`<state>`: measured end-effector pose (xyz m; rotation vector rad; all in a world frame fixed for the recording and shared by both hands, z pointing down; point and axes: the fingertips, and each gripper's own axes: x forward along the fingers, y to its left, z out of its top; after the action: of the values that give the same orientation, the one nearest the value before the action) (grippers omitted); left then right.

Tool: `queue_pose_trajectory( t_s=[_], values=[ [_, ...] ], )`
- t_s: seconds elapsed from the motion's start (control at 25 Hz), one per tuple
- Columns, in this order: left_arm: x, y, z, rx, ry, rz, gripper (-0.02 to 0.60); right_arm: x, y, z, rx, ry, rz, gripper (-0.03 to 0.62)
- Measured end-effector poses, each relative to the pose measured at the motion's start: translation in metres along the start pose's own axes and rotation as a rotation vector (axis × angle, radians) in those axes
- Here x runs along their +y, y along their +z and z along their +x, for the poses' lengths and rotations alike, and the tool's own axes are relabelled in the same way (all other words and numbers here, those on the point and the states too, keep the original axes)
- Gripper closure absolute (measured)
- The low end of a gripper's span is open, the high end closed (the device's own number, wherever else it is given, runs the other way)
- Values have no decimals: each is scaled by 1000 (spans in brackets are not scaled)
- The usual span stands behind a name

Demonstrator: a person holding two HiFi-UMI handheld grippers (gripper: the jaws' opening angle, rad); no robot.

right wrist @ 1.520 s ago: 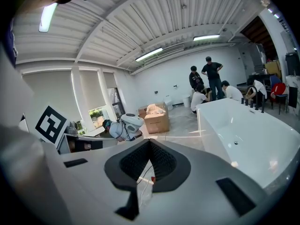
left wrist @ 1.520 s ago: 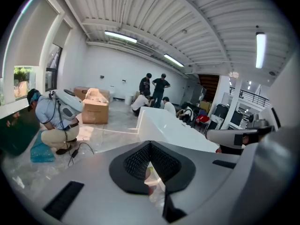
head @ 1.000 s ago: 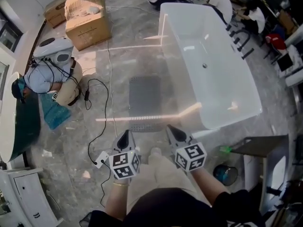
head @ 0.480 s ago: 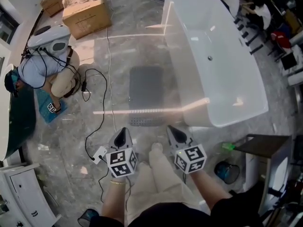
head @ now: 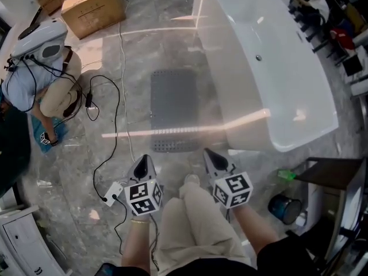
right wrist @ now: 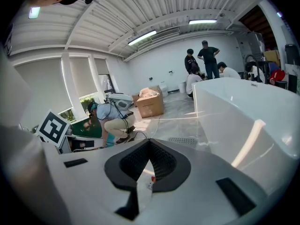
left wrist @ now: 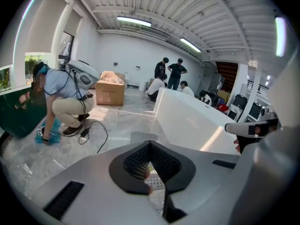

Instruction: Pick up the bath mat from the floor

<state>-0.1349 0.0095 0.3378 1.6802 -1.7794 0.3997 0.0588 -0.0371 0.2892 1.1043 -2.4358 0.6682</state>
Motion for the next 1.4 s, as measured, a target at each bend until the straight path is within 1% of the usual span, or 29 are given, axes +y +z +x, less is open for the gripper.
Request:
queue_pose_trajectory(
  t_s=[0.28,0.44,0.6,0.76,0.96,1.0,1.08,1.12,1.16,1.24,1.4],
  values=[
    [43,-86,81,7,11,-23,581,-36,-92,70,8,-7,-8,583],
    [62,-133,125,14,23,-22,581,-56,-140,104,13,-13,-21,583],
    [77,-171,162,17,28,-10,581,-75,-182,130,15,-18,-14,583],
    [91,-199,196,10,36,-4,581,-97,-211,157,9,-24,-33,583],
    [102,-231,237,12,29,48,581,-127,-245,184,-2,-38,-53,583],
    [104,-235,243,19,13,37,581,-131,-252,189,-1,-40,-55,583],
    [111,-240,254,15,-10,-18,581,-138,-266,198,1,-43,-57,583],
    [118,-241,259,3,-2,-37,581,-140,-273,203,1,-44,-56,583],
    [125,-243,263,-6,17,-38,581,-143,-280,207,2,-45,-55,583],
    [135,-251,272,-7,45,-13,581,-148,-293,215,3,-46,-50,583],
    [143,-279,288,16,44,18,581,-154,-315,230,1,-46,-50,583]
  ],
)
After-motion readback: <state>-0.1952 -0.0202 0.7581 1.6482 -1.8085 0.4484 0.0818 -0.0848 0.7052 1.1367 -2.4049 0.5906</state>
